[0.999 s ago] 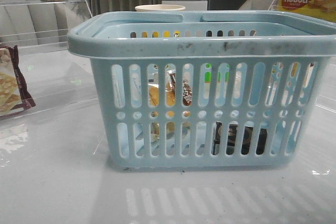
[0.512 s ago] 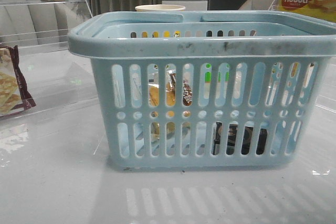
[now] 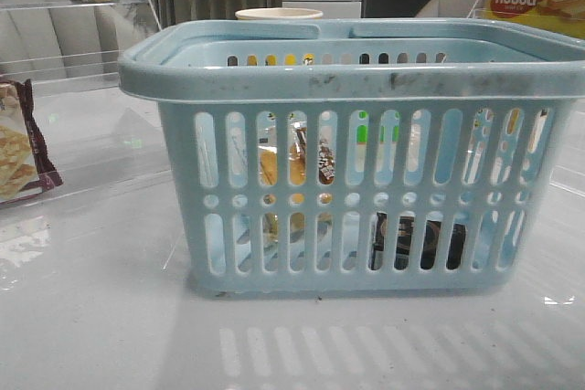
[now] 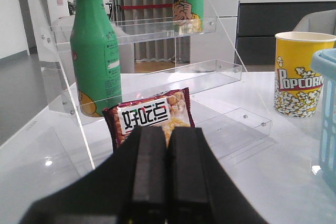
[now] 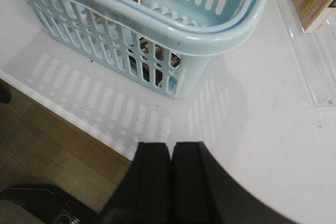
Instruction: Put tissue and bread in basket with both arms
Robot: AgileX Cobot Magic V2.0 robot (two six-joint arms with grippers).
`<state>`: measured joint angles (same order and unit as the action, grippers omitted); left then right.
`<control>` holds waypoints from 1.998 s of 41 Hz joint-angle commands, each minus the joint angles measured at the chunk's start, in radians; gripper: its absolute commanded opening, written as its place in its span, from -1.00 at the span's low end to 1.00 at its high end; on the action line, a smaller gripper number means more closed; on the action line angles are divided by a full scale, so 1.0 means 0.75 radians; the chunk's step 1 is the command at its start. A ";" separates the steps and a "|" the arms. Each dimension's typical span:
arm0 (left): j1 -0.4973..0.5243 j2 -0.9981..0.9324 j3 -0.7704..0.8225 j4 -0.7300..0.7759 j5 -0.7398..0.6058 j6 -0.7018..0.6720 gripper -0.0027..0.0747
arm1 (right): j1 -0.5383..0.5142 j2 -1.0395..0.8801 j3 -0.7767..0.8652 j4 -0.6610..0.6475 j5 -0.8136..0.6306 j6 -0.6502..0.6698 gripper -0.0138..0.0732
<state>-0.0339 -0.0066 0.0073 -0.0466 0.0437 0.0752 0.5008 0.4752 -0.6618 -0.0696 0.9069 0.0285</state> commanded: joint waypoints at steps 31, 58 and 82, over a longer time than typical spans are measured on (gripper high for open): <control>-0.004 -0.022 -0.002 -0.002 -0.116 -0.012 -0.70 | -0.646 -0.672 0.920 -0.055 -1.261 -0.013 -0.56; -0.004 -0.022 -0.002 -0.002 -0.116 -0.012 -0.70 | -0.646 -0.672 0.922 0.035 -1.287 -0.012 -0.56; -0.004 -0.022 -0.002 -0.002 -0.116 -0.012 -0.70 | -0.689 -0.672 0.922 0.035 -1.287 -0.012 -0.56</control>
<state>-0.0339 -0.0066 0.0073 -0.0466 0.0437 0.0752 -0.0092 -0.0104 0.0284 -0.0437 0.0254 0.0230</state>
